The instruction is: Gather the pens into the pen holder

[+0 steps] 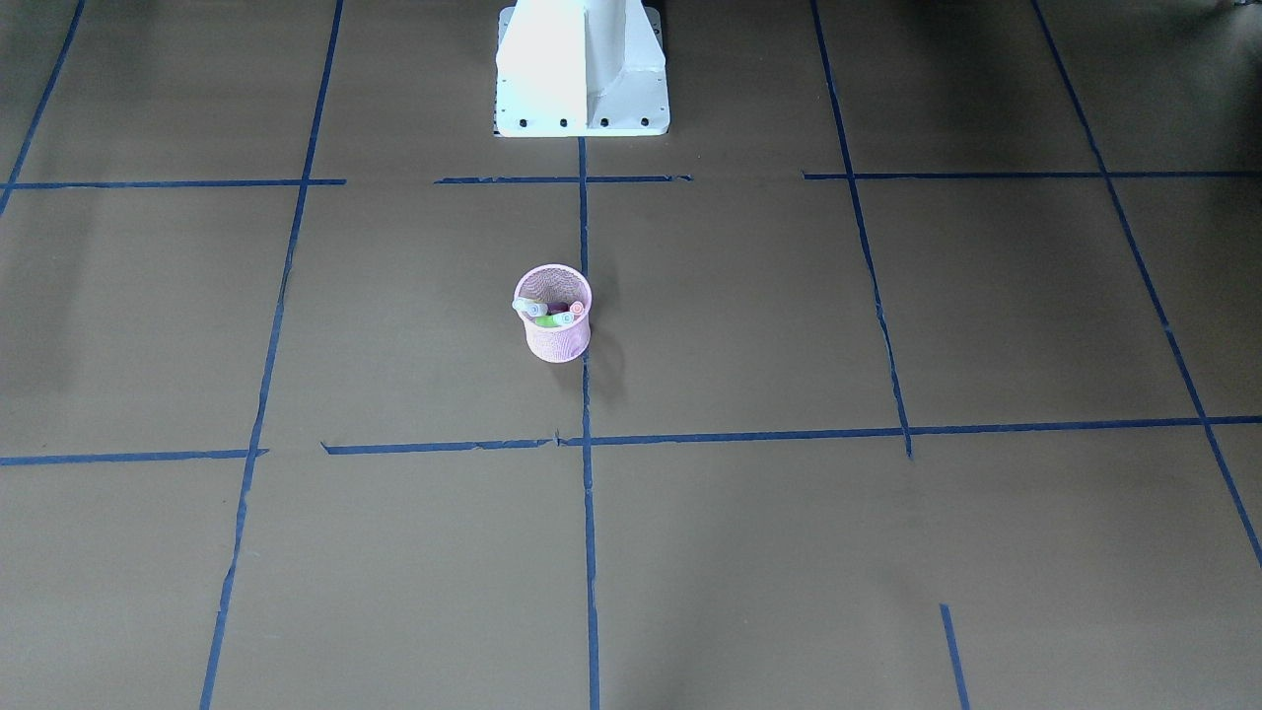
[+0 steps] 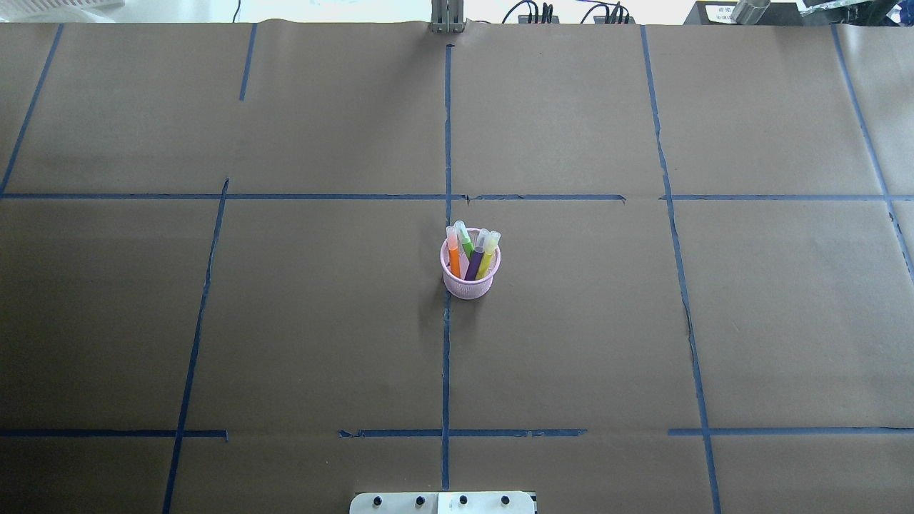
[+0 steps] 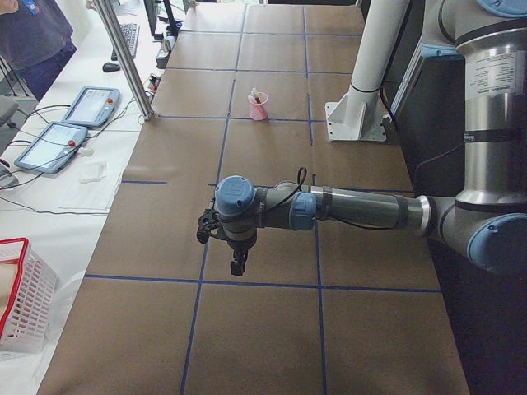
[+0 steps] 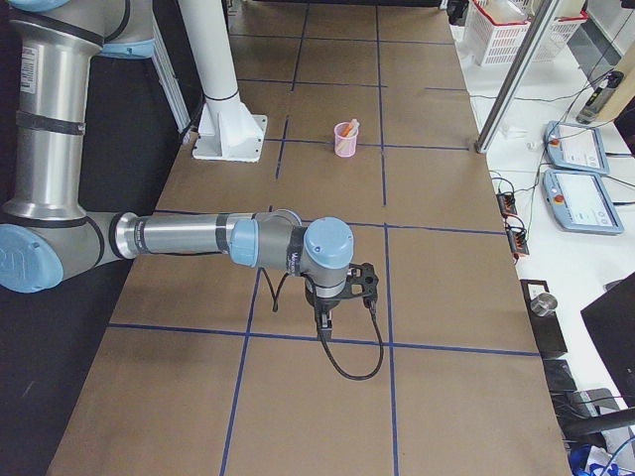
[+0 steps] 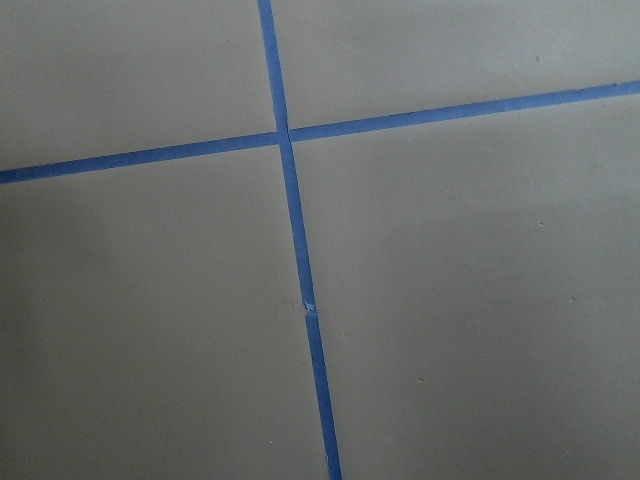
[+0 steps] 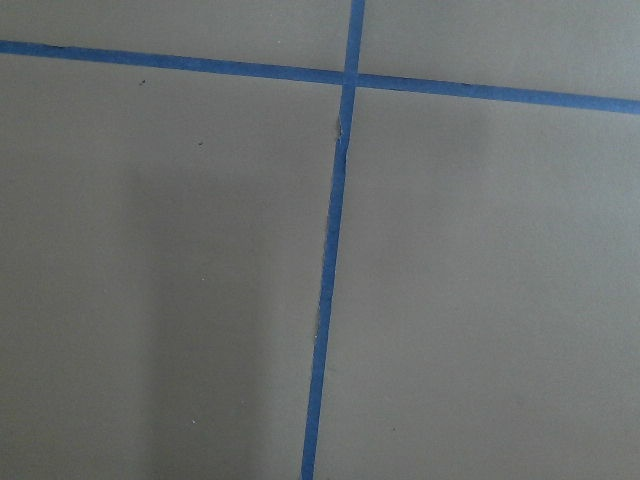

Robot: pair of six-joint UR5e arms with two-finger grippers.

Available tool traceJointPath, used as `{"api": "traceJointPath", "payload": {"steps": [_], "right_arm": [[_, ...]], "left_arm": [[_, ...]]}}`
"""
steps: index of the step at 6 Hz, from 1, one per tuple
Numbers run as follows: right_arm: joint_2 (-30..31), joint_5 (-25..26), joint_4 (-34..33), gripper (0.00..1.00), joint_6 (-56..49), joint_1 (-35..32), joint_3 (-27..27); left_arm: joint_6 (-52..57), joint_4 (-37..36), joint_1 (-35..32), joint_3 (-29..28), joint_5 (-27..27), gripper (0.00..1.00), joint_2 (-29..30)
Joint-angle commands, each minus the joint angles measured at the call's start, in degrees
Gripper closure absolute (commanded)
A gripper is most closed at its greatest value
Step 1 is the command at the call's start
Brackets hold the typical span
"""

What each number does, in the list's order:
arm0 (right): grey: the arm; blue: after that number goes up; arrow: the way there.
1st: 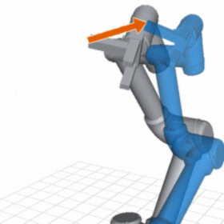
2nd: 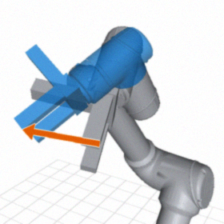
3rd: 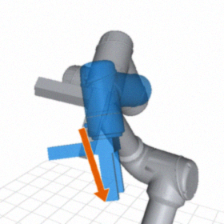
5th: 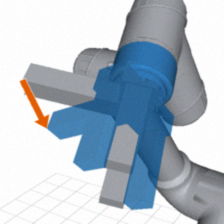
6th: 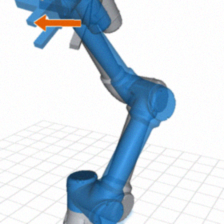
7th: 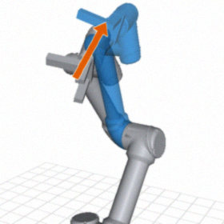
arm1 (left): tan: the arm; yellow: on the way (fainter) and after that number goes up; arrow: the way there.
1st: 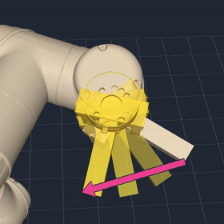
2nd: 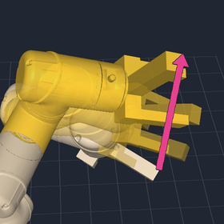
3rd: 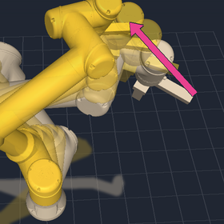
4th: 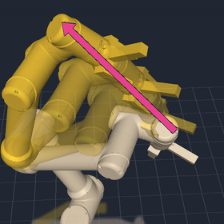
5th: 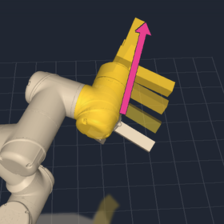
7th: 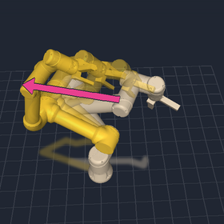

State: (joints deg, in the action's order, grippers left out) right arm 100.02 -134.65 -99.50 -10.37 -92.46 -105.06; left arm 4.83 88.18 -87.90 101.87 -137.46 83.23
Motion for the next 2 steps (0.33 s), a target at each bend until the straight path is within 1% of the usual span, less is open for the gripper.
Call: {"api": "traceJointPath", "payload": {"steps": [1, 2], "right_arm": [[0.0, 0.0, 0.0, 0.0, 0.0, 0.0, -0.1], [0.0, 0.0, 0.0, 0.0, 0.0, 0.0, -0.1]], "left_arm": [[0.0, 0.0, 0.0, 0.0, 0.0, 0.0, 0.0], [0.0, 0.1, 0.0, 0.0, 0.0, 0.0, 0.1]]}}
